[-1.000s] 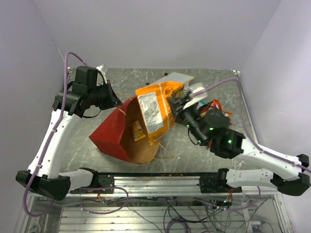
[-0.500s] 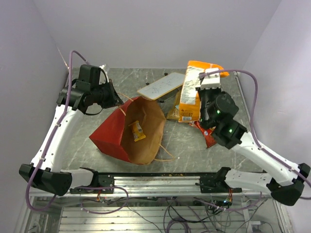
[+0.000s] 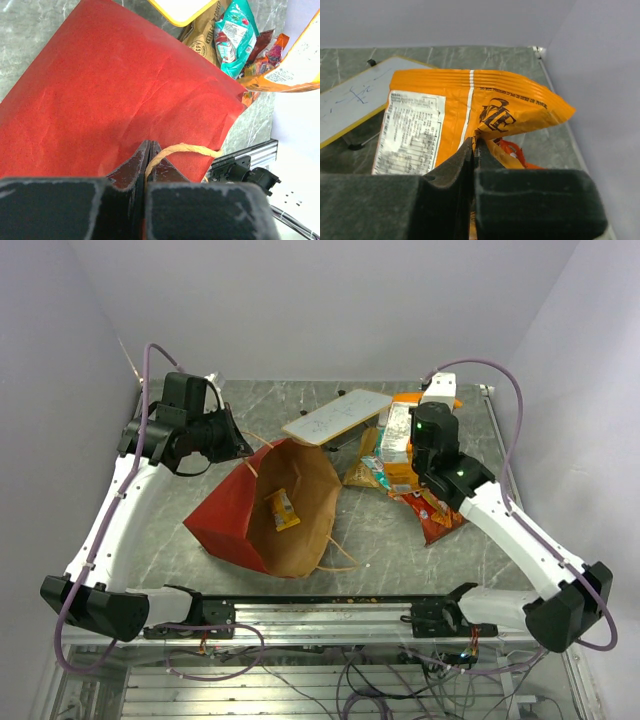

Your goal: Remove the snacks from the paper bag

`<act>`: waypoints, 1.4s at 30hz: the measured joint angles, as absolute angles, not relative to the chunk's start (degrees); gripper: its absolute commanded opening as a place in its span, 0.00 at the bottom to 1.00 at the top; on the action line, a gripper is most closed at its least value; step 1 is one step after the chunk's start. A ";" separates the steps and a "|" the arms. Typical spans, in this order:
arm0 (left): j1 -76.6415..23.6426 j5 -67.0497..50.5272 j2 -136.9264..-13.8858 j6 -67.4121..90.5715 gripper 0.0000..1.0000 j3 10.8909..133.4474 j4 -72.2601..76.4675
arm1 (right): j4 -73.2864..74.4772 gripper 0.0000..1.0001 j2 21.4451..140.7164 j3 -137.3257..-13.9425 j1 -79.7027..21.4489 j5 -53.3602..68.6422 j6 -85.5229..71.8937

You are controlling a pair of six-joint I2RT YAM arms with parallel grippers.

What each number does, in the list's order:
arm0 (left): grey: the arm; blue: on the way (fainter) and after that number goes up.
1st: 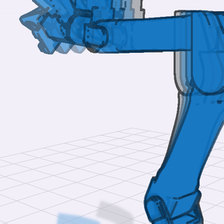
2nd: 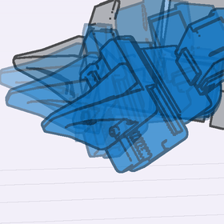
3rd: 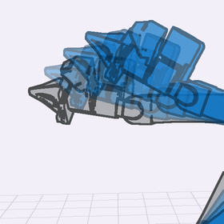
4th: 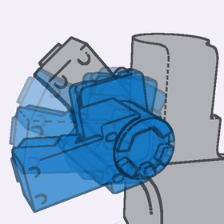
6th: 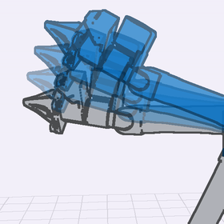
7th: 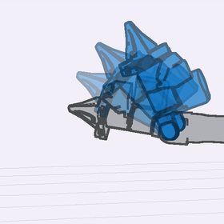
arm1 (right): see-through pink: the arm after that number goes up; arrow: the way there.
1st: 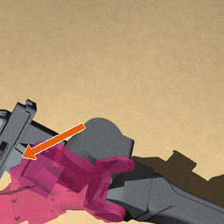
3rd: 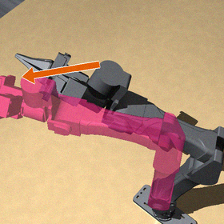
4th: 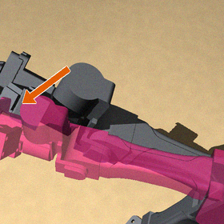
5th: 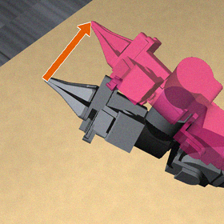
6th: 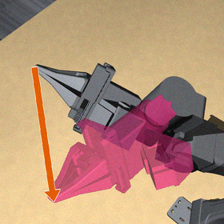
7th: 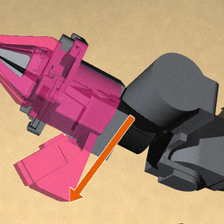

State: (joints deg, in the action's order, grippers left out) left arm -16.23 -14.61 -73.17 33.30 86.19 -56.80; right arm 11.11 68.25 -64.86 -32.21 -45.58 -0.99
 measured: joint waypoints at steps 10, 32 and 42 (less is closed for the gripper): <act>-16.08 -20.93 -72.55 33.17 0.07 84.90 -54.17 | 18.65 0.00 79.68 -68.01 -21.87 -43.72 -18.26; -19.11 -27.57 -62.67 25.58 0.07 75.57 -62.94 | 18.31 0.57 83.42 -65.14 -14.61 -36.82 -16.99; -19.11 -22.22 -61.95 28.62 0.07 75.50 -63.26 | 15.16 0.61 72.90 -67.24 -19.31 -17.54 -8.69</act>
State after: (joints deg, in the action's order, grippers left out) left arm -19.11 -22.22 -61.95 28.62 75.50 -63.26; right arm 15.16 72.90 -67.24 -19.31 -17.54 -8.69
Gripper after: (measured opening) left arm 0.075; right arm 0.606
